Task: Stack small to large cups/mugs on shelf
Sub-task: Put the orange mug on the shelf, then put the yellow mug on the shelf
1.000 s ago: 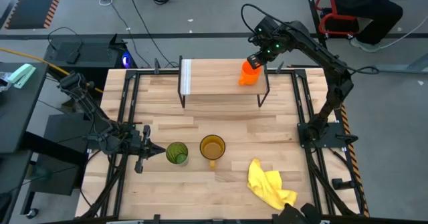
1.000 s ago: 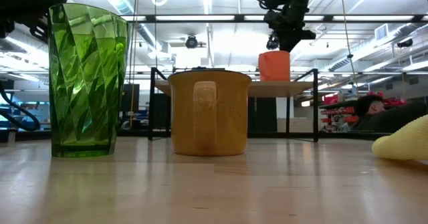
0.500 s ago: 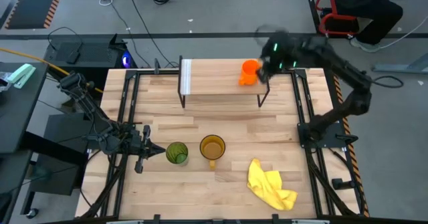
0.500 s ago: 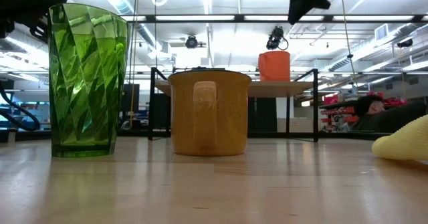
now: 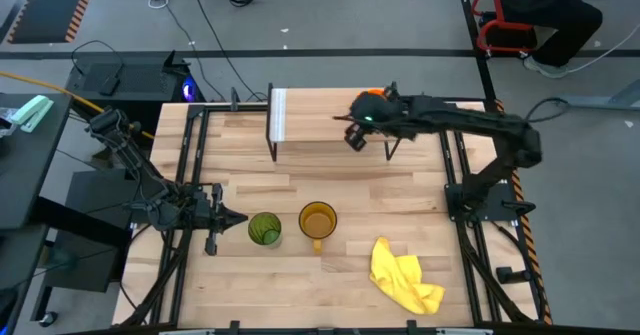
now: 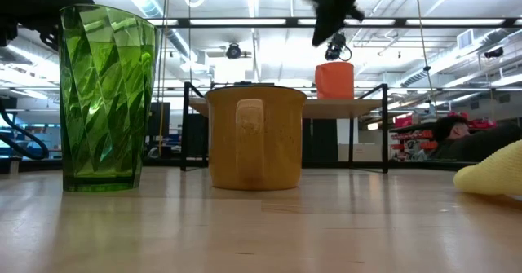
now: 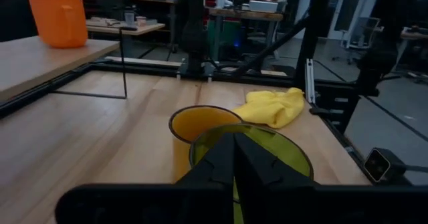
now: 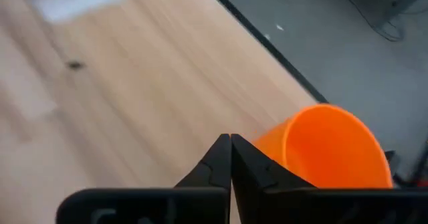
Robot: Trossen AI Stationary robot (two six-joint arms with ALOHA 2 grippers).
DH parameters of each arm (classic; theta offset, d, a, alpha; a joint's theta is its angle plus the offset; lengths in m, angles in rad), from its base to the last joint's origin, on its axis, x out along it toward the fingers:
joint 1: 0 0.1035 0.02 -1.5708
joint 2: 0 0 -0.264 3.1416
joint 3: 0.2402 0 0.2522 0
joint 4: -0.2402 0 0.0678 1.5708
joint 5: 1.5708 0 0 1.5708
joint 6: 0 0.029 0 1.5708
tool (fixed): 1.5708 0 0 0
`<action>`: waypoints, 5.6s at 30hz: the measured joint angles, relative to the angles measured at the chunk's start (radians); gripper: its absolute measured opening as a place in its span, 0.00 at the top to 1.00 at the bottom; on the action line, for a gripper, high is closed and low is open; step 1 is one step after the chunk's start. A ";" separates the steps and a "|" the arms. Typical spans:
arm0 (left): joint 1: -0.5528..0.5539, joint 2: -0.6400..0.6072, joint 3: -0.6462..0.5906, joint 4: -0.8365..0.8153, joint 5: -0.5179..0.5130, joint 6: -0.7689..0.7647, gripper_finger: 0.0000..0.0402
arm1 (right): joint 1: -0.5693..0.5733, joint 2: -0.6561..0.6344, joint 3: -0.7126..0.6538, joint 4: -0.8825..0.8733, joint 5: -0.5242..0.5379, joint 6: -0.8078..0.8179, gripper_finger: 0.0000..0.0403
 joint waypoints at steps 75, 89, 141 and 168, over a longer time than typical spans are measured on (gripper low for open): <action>-0.001 0.000 0.000 0.026 0.000 -0.027 0.94 | 1.066 0.094 -0.756 0.867 0.513 0.760 0.89; -0.001 0.000 0.000 0.043 0.000 -0.025 0.96 | 0.846 0.324 -0.787 1.505 0.227 0.386 0.77; -0.001 0.000 0.000 0.014 0.012 -0.088 0.95 | 0.662 0.458 -0.696 1.604 -0.050 0.299 0.83; -0.001 0.000 0.000 0.015 0.012 -0.088 0.93 | 0.390 0.062 -0.187 0.237 -0.338 0.367 0.83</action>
